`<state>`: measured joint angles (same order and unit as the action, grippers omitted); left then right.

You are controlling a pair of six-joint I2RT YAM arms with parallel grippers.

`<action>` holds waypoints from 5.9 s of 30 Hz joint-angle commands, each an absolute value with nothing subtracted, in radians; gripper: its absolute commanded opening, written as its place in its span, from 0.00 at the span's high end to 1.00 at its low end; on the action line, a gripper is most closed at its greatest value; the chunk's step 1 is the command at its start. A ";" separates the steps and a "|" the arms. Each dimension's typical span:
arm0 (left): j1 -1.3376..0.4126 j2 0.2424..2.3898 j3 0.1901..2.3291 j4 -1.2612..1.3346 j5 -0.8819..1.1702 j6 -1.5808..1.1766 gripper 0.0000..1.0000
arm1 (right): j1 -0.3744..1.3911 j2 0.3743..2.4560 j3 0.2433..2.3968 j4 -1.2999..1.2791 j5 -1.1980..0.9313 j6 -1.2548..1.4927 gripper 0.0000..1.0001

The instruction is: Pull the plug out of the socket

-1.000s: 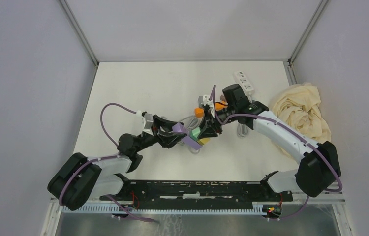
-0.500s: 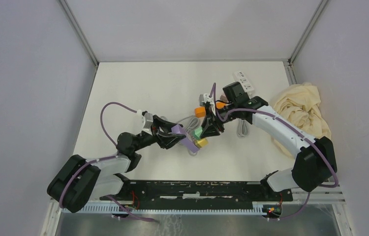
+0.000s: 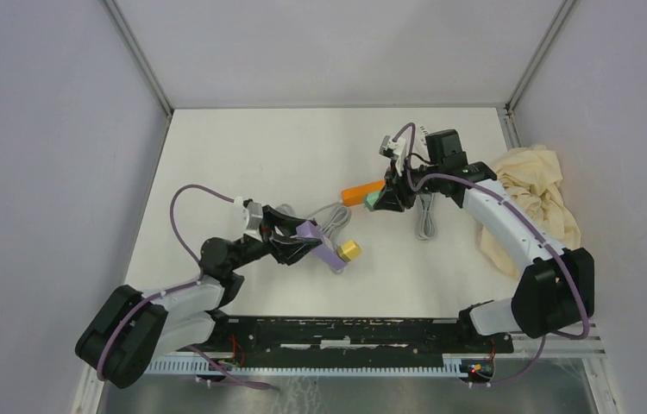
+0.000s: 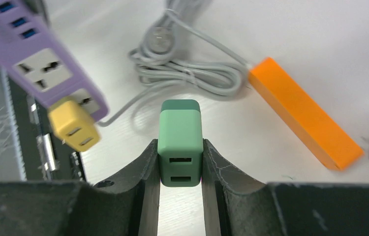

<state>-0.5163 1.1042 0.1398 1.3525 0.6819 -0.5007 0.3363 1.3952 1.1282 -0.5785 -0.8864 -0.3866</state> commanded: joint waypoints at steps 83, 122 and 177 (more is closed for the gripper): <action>-0.615 1.160 0.180 1.531 0.658 -0.597 0.97 | 0.460 1.279 0.992 -0.731 -1.174 -0.889 0.00; -0.653 1.299 0.138 1.530 0.385 -0.646 0.09 | 0.588 1.423 1.061 -0.663 -0.946 -0.705 0.90; -0.850 1.138 0.307 0.649 -0.242 -1.170 0.97 | 0.714 1.415 0.977 -0.296 -0.521 -0.359 1.00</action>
<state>-0.8410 1.1481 0.2810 0.5926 -0.2157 -1.1019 0.6708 1.4792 1.0107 -0.5182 -0.6567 -0.4618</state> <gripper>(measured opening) 0.428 0.358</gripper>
